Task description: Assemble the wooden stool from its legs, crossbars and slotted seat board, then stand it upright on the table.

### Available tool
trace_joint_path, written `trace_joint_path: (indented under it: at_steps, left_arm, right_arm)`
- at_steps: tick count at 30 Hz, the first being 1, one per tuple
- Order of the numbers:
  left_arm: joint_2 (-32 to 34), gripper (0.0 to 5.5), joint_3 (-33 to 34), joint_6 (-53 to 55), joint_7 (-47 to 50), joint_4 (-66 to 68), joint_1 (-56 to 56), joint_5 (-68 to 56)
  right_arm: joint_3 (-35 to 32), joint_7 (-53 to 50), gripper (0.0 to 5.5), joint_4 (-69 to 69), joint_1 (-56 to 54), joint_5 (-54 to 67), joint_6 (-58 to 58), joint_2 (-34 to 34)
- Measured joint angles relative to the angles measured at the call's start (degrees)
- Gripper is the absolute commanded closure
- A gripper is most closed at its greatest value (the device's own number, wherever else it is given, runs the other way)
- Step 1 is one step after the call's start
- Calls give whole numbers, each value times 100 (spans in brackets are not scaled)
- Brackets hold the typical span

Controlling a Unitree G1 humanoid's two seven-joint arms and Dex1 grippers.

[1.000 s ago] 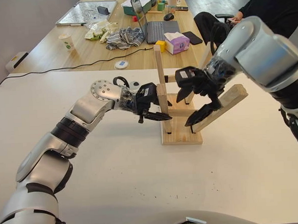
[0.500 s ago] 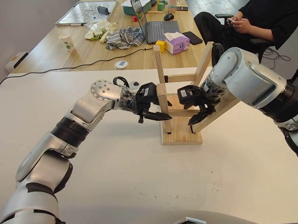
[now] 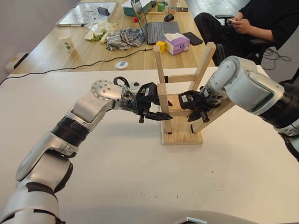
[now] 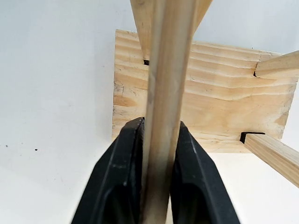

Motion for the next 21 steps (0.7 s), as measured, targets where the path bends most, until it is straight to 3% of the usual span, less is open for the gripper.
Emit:
trace_joint_path:
  at_steps: [13, 21]
  left_arm:
    - [-130, 348, -457, 12, -97, 428, -475, 54]
    - [251, 348, -468, -40, -77, 259, -283, -58]
  right_arm:
    - [-137, -830, 501, -639, 561, -361, 947, 275]
    - [-277, -864, 501, -609, 521, -541, 1186, 695]
